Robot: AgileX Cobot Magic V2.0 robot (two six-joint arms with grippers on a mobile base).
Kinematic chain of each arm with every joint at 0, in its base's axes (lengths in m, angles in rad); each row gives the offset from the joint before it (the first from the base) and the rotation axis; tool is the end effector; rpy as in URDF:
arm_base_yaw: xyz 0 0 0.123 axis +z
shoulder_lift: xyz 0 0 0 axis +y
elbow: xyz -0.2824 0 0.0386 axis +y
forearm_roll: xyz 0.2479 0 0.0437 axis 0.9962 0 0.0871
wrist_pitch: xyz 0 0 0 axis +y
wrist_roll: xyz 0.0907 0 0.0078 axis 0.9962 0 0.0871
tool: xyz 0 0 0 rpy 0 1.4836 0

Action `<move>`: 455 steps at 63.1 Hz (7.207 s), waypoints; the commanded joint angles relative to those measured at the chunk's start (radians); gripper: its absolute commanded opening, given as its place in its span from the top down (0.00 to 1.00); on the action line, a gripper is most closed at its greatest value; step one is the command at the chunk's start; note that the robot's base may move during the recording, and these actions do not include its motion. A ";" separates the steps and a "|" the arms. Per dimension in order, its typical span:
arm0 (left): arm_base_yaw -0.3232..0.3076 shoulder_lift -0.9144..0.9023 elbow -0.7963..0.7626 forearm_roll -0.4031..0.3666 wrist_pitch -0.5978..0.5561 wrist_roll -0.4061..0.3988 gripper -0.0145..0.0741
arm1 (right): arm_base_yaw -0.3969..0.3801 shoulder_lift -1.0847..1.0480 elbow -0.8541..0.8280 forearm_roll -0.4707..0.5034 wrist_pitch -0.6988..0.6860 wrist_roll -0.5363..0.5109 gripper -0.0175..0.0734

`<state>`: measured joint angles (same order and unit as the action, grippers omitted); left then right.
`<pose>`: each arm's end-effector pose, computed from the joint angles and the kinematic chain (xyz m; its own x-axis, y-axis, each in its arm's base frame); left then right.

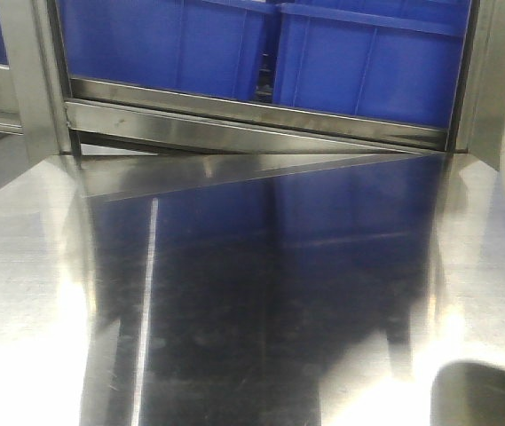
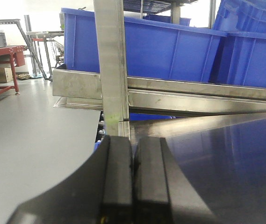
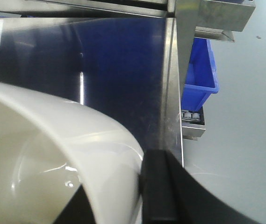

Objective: Move white bin to right shelf second layer
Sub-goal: 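Hold the white bin raised in the right gripper, then drive backward and turn away from the table holding the bin, then drive past the blue-crate carts carrying the bin in the right gripper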

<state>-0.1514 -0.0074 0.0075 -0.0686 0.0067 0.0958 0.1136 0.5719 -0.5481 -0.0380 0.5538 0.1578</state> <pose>0.0553 -0.0085 0.2104 0.0835 0.0148 -0.9964 0.1491 0.9885 0.0271 0.1120 0.0109 0.3031 -0.4760 0.0716 -0.8765 -0.0365 0.9942 0.1011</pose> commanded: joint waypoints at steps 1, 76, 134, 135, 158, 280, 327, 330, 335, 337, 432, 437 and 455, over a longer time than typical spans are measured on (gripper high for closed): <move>-0.002 -0.013 0.033 -0.005 -0.086 -0.007 0.74 | -0.005 -0.002 -0.031 0.004 -0.089 0.000 0.75; -0.002 -0.013 0.033 -0.005 -0.086 -0.007 0.74 | -0.005 -0.002 -0.031 0.004 -0.089 0.000 0.75; -0.002 -0.013 0.033 -0.005 -0.086 -0.007 0.74 | -0.005 0.005 -0.028 0.004 -0.084 0.000 0.75; -0.002 -0.013 0.033 -0.005 -0.086 -0.007 0.74 | -0.005 0.005 -0.028 0.004 -0.084 0.000 0.75; -0.002 -0.013 0.033 -0.005 -0.086 -0.007 0.74 | -0.005 0.005 -0.028 0.004 -0.083 0.000 0.75; -0.002 -0.013 0.033 -0.005 -0.086 -0.007 0.74 | -0.005 0.005 -0.028 0.004 -0.083 0.000 0.75; -0.002 -0.013 0.033 -0.005 -0.086 -0.007 0.74 | -0.005 0.005 -0.028 0.004 -0.083 0.000 0.75; -0.002 -0.013 0.033 -0.005 -0.086 -0.007 0.74 | -0.005 0.005 -0.028 0.004 -0.083 0.000 0.75; -0.002 -0.013 0.033 -0.005 -0.086 -0.007 0.74 | -0.005 0.005 -0.028 0.004 -0.083 0.000 0.75; -0.002 -0.013 0.033 -0.005 -0.086 -0.007 0.74 | -0.005 0.005 -0.028 0.004 -0.083 0.000 0.75; -0.002 -0.013 0.033 -0.005 -0.086 -0.007 0.74 | -0.005 0.005 -0.028 0.004 -0.083 0.000 0.75; -0.002 -0.013 0.033 -0.005 -0.086 -0.007 0.74 | -0.005 0.005 -0.028 0.004 -0.083 0.000 0.75; -0.002 -0.013 0.033 -0.005 -0.086 -0.007 0.74 | -0.005 0.005 -0.028 0.004 -0.083 0.000 0.75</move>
<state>-0.1514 -0.0074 0.0075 -0.0686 0.0067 0.0958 0.1136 0.5711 -0.5421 -0.0364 0.5602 0.1578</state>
